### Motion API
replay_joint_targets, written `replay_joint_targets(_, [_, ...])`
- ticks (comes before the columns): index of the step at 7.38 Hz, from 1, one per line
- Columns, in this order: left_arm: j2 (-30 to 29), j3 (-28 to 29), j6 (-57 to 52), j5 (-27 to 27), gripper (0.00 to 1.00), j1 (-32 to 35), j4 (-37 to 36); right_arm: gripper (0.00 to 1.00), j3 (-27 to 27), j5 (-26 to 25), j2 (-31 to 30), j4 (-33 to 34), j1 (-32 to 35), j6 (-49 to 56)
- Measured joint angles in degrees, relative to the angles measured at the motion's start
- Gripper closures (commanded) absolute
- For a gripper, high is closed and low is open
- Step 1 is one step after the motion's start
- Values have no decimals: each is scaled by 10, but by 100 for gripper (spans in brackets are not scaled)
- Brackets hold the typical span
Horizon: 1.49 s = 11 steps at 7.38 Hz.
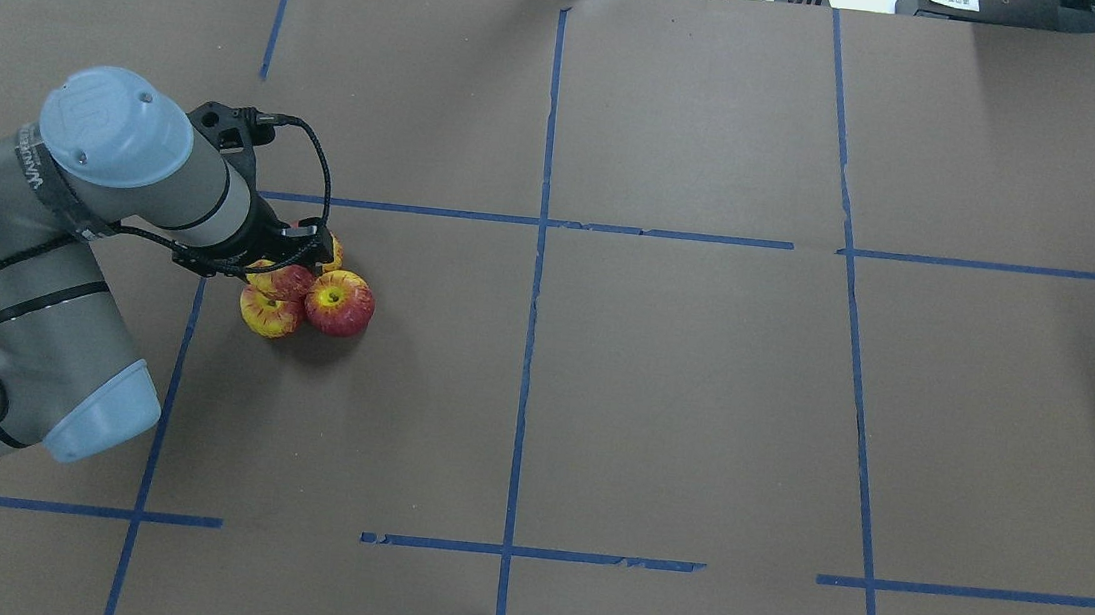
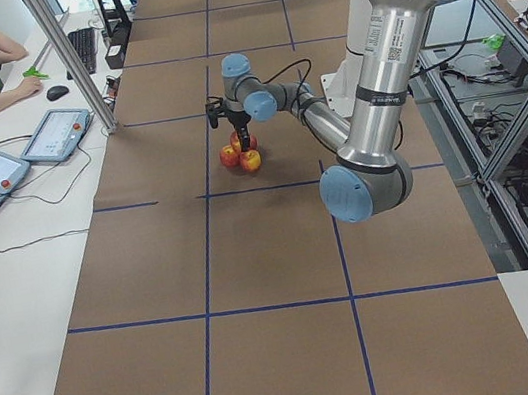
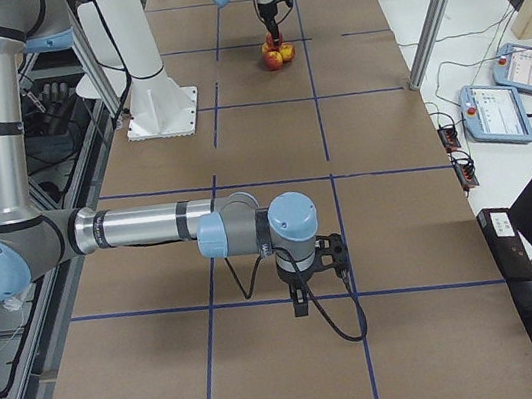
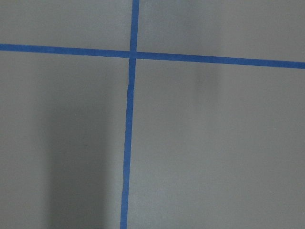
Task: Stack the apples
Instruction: 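Lower the apple onto the top of the cluster and open the left gripper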
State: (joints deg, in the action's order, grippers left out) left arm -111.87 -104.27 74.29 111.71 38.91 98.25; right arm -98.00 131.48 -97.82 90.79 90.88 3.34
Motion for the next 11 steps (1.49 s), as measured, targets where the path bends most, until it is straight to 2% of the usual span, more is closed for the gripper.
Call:
replay_joint_targets(1, [0,3,0,0,52,-1,2,0,0,0,0,0,0,0])
replay_joint_targets(3, [-1,4,0,0,13,-1,2,0,0,0,0,0,0,0])
replay_joint_targets(4, [-1,4,0,0,1,-1,3,0,0,0,0,0,0,0])
replay_joint_targets(11, [1,-10,5,0,0,9,1,0,0,0,0,0,0,0])
